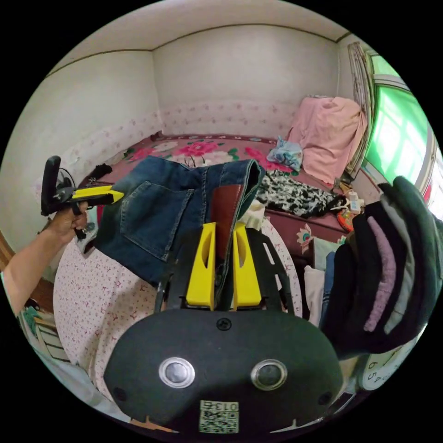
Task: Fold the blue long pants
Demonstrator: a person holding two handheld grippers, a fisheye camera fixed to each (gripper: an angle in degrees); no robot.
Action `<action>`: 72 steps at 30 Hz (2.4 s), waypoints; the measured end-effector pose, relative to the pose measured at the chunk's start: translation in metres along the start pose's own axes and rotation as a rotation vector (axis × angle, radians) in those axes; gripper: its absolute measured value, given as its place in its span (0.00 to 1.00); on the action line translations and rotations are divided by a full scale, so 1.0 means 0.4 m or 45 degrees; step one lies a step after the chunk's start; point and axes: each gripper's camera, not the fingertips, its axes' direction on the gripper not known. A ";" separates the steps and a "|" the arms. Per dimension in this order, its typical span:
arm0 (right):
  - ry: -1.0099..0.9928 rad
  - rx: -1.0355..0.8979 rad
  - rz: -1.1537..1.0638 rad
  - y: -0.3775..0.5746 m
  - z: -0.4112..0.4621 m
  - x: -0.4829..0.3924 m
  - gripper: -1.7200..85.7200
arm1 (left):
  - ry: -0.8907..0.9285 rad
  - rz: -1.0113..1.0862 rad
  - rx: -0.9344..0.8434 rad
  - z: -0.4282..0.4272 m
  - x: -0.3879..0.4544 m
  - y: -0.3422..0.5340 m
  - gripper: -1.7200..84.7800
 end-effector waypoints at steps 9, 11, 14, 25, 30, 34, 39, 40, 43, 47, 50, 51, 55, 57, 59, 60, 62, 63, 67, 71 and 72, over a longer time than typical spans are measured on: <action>0.041 -0.154 -0.021 -0.040 0.204 0.047 0.13 | -0.250 0.060 -0.012 0.183 0.056 0.022 0.07; 0.098 0.013 -0.019 -0.051 0.135 0.050 0.11 | -0.351 -0.009 0.134 0.140 0.045 0.027 0.06; 0.067 0.258 -0.164 -0.068 0.073 0.000 0.04 | -0.451 0.090 0.244 0.142 0.089 -0.005 0.04; 0.077 -0.185 -0.541 -0.127 0.335 -0.209 0.02 | -0.609 0.288 -0.179 0.487 0.192 -0.048 0.02; 0.128 -0.016 -0.441 -0.182 0.265 -0.195 0.02 | -0.611 0.230 0.044 0.393 0.195 -0.055 0.02; 0.271 0.009 -0.338 -0.243 0.301 -0.175 0.02 | -0.627 0.313 -0.124 0.479 0.188 -0.045 0.02; 0.262 -0.219 -0.236 -0.238 0.456 -0.166 0.02 | -0.632 0.264 -0.130 0.517 0.148 -0.030 0.02; 0.262 -0.206 -0.211 -0.238 0.463 -0.173 0.02 | -0.666 0.298 -0.152 0.521 0.148 -0.034 0.02; 0.333 -0.210 -0.286 -0.237 0.483 -0.212 0.02 | -0.672 0.319 -0.159 0.513 0.128 -0.040 0.02; 0.467 -0.243 -0.422 -0.249 0.489 -0.284 0.02 | -0.639 0.396 -0.217 0.469 0.102 -0.052 0.02; 0.430 -0.112 -0.383 -0.230 0.433 -0.336 0.02 | -0.591 0.407 -0.199 0.394 0.090 0.000 0.02; 0.420 -0.055 -0.372 -0.219 0.416 -0.349 0.02 | -0.571 0.371 -0.157 0.354 0.082 0.046 0.02; 0.284 0.256 -0.511 -0.092 0.319 -0.493 0.02 | -0.505 0.213 -0.160 0.237 0.023 0.242 0.02; 0.194 0.254 -0.551 -0.038 0.313 -0.556 0.02 | -0.523 0.169 -0.252 0.211 -0.019 0.328 0.02; 0.034 0.173 -0.628 0.019 0.336 -0.638 0.02 | -0.524 0.117 -0.325 0.180 -0.075 0.402 0.02; 0.003 0.146 -0.649 0.030 0.346 -0.658 0.02 | -0.537 0.061 -0.370 0.156 -0.124 0.442 0.02; -0.069 0.016 -0.665 0.052 0.400 -0.731 0.04 | -0.553 -0.033 -0.401 0.109 -0.206 0.484 0.02; -0.093 -0.011 -0.660 0.053 0.414 -0.748 0.04 | -0.563 -0.099 -0.400 0.070 -0.265 0.504 0.02; -0.225 -0.110 -0.581 0.036 0.509 -0.869 0.09 | -0.582 -0.260 -0.347 -0.064 -0.462 0.528 0.03; -0.213 -0.129 -0.579 -0.008 0.604 -1.017 0.11 | -0.597 -0.253 -0.315 -0.144 -0.605 0.506 0.06; -0.209 -0.129 -0.578 -0.017 0.619 -1.036 0.12 | -0.600 -0.245 -0.307 -0.164 -0.650 0.492 0.08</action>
